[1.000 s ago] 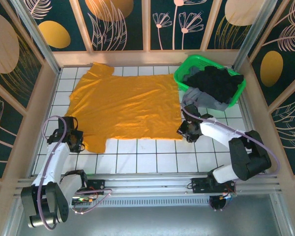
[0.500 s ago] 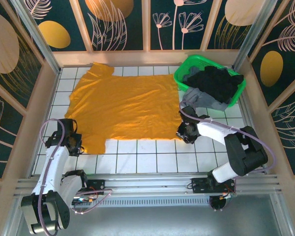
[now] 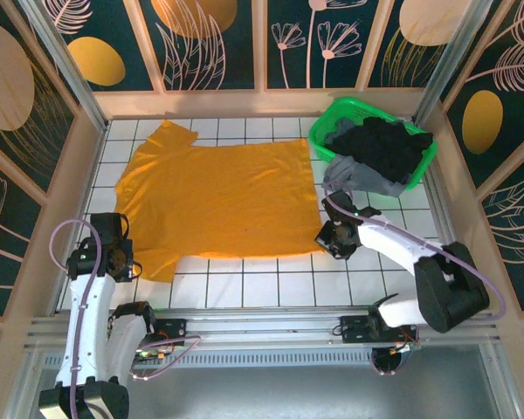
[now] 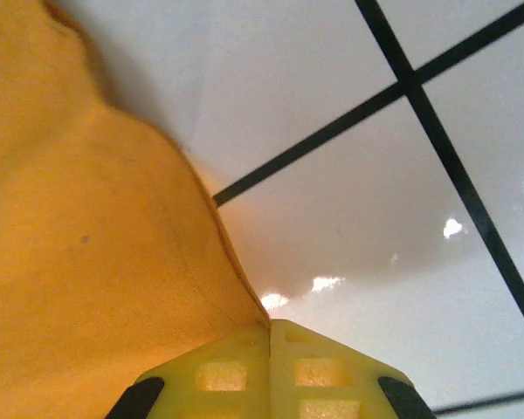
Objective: Fold and stack the t-shirts
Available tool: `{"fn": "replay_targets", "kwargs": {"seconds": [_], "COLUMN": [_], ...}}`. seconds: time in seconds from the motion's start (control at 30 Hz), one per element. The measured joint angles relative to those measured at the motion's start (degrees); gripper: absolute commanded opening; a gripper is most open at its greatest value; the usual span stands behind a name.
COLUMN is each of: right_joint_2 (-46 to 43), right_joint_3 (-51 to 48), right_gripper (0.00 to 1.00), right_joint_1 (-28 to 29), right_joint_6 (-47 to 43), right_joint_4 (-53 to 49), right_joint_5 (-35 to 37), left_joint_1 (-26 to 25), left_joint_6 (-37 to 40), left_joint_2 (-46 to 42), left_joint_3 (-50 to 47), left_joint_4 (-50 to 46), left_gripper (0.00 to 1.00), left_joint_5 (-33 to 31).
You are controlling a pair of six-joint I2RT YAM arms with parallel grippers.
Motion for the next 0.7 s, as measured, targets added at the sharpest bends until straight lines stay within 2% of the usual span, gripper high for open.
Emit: {"fn": "replay_targets", "kwargs": {"seconds": [0.17, 0.33, 0.7], "right_joint_2": [-1.3, 4.3, 16.9], "right_joint_3": [0.0, 3.2, 20.9], "right_gripper": [0.00, 0.00, 0.00], "right_joint_1": [0.0, -0.2, -4.0], "right_joint_6": [0.0, 0.3, 0.2], "right_joint_4": [-0.7, 0.1, 1.9], "right_joint_5": [-2.6, -4.2, -1.5], "left_joint_1": [0.0, 0.0, 0.0], "left_joint_6": [1.5, 7.2, 20.0], "left_joint_2": [2.6, 13.3, 32.9], "left_joint_3": [-0.7, 0.0, 15.5], "left_joint_4": [1.9, 9.8, 23.6], "left_gripper": [0.00, 0.00, 0.00], "left_joint_5": [1.1, 1.9, 1.7]}}
